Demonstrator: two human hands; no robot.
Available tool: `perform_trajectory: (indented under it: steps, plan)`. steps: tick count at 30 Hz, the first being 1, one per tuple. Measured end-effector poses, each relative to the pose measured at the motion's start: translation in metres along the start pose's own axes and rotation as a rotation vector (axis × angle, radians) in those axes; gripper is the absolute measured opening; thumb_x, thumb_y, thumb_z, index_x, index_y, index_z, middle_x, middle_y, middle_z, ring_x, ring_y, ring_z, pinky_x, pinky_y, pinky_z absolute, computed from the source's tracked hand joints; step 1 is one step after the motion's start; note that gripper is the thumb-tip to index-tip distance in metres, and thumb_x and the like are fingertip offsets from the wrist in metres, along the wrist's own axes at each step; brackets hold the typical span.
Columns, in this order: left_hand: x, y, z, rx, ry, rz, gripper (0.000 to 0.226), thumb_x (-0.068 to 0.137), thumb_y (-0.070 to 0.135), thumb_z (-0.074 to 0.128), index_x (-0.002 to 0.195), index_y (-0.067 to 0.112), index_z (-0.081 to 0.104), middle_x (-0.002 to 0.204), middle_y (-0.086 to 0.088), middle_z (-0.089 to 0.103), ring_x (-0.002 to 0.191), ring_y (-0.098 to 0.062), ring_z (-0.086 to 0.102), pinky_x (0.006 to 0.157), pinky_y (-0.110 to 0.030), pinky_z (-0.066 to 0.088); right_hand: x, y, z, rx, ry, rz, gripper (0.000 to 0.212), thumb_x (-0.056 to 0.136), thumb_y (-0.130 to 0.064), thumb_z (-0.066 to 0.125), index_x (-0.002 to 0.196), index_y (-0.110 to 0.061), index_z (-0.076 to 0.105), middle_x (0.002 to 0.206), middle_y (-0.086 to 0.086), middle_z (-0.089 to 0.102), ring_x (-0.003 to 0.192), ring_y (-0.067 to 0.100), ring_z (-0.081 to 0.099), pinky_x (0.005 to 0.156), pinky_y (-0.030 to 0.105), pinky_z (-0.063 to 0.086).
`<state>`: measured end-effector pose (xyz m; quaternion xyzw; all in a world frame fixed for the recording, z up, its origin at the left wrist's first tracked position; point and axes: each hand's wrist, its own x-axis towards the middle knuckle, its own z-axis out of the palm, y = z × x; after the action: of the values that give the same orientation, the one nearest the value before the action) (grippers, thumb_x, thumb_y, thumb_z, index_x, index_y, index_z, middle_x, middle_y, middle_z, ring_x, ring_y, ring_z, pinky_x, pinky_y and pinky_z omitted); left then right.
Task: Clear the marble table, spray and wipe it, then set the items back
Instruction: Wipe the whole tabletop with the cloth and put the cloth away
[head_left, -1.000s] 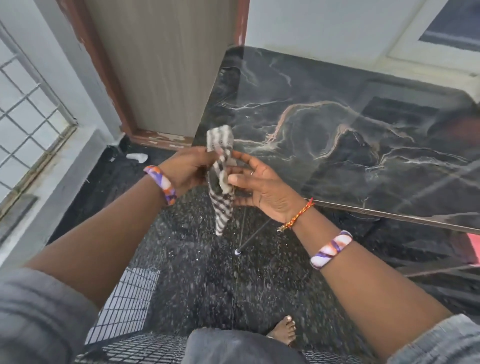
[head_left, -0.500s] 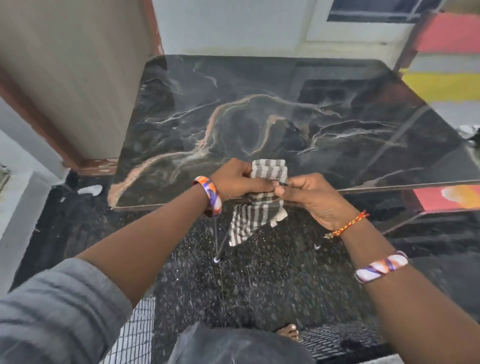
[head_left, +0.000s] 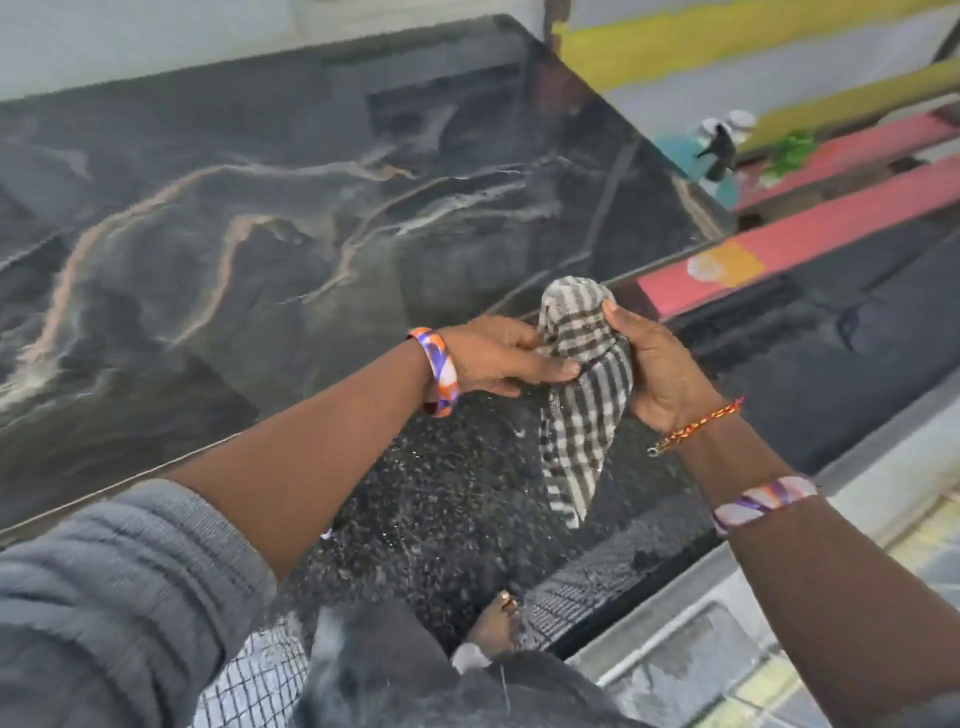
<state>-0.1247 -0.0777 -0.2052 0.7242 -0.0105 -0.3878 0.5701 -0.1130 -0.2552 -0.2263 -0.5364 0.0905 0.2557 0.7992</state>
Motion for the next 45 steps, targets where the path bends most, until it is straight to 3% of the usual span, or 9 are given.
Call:
perform_trajectory:
  steps: [5, 8, 15, 21, 25, 32, 37, 41, 45]
  plan:
    - [0.080, 0.019, 0.055, -0.164, 0.274, 0.122, 0.019, 0.070, 0.004, 0.075, 0.087, 0.009, 0.068, 0.082, -0.002, 0.072, 0.081, -0.012, 0.065, 0.087, -0.027, 0.052, 0.002, -0.009, -0.078, 0.067, 0.155, 0.084, 0.040, 0.087, -0.039, 0.053, 0.117, -0.013, 0.060, 0.105, 0.004, 0.071, 0.092, 0.017, 0.067, 0.078, 0.033, 0.058]
    - [0.119, 0.029, 0.080, 0.060, 0.376, 0.178, 0.052, 0.051, 0.029, 0.080, 0.093, 0.000, 0.069, 0.093, -0.015, 0.072, 0.084, -0.017, 0.060, 0.084, -0.036, 0.051, -0.001, 0.000, -0.120, -0.092, 0.119, 0.152, 0.039, 0.075, -0.028, 0.068, 0.111, -0.021, 0.057, 0.096, -0.006, 0.068, 0.084, 0.011, 0.066, 0.077, 0.030, 0.056]
    - [0.219, 0.060, 0.115, 0.344, 0.162, 0.210, 0.049, 0.069, 0.040, 0.074, 0.108, 0.010, 0.068, 0.111, -0.012, 0.070, 0.104, -0.025, 0.064, 0.094, -0.045, 0.049, 0.010, -0.001, -0.212, 0.083, 0.330, 0.196, 0.052, 0.081, 0.020, 0.042, 0.113, -0.020, 0.048, 0.067, 0.000, 0.064, 0.054, 0.012, 0.062, 0.050, 0.022, 0.053]
    - [0.316, 0.114, 0.135, -0.333, 0.116, -0.354, 0.053, 0.083, 0.030, 0.066, 0.129, 0.011, 0.051, 0.114, -0.007, 0.067, 0.105, -0.023, 0.061, 0.086, -0.025, 0.053, 0.047, -0.054, -0.287, 0.324, 0.408, 0.196, 0.061, 0.073, 0.027, 0.029, 0.112, -0.013, 0.053, 0.080, 0.008, 0.067, 0.062, 0.016, 0.070, 0.050, 0.028, 0.056]
    - [0.361, 0.156, 0.150, -0.275, 0.033, -0.399, 0.055, 0.091, 0.034, 0.052, 0.140, 0.013, 0.037, 0.154, -0.007, 0.026, 0.140, -0.026, 0.028, 0.111, -0.034, 0.026, 0.077, -0.085, -0.332, 0.321, 0.443, 0.105, 0.063, 0.076, 0.024, 0.030, 0.109, -0.023, 0.054, 0.093, 0.006, 0.068, 0.072, 0.017, 0.069, 0.055, 0.029, 0.056]
    - [0.447, 0.213, 0.139, -0.013, 0.112, -0.379, 0.067, 0.081, 0.027, 0.068, 0.136, 0.002, 0.039, 0.143, -0.011, 0.043, 0.116, -0.026, 0.052, 0.078, -0.022, 0.038, 0.136, -0.152, -0.406, -0.094, 0.235, 0.157, 0.090, 0.060, 0.001, 0.079, 0.139, -0.011, 0.037, 0.114, 0.003, 0.056, 0.082, 0.008, 0.065, 0.078, 0.025, 0.053]
    - [0.507, 0.238, 0.118, 0.271, -0.017, -0.313, 0.060, 0.081, 0.017, 0.067, 0.133, 0.003, 0.039, 0.131, -0.008, 0.050, 0.118, -0.027, 0.049, 0.085, -0.025, 0.041, 0.207, -0.221, -0.450, -0.958, 0.089, 0.174, 0.038, 0.067, -0.007, 0.079, 0.101, 0.001, 0.068, 0.065, 0.000, 0.058, 0.058, 0.003, 0.054, 0.057, 0.022, 0.042]
    - [0.550, 0.257, 0.105, 0.471, -0.114, -0.276, 0.021, 0.074, 0.022, 0.074, 0.077, 0.010, 0.058, 0.072, -0.005, 0.049, 0.062, -0.014, 0.043, 0.050, -0.016, 0.033, 0.253, -0.261, -0.477, -1.103, -0.046, 0.154, 0.030, 0.066, -0.009, 0.079, 0.085, 0.011, 0.067, 0.065, 0.010, 0.054, 0.062, 0.015, 0.049, 0.053, 0.024, 0.033]
    - [0.576, 0.297, 0.084, 0.475, 0.140, -0.180, 0.024, 0.076, 0.024, 0.070, 0.073, 0.008, 0.053, 0.062, -0.008, 0.039, 0.059, -0.019, 0.036, 0.050, -0.022, 0.030, 0.291, -0.313, -0.489, -0.773, -0.065, 0.173, 0.009, 0.071, 0.001, 0.073, 0.075, -0.003, 0.067, 0.060, -0.004, 0.066, 0.061, 0.008, 0.061, 0.059, 0.019, 0.045]
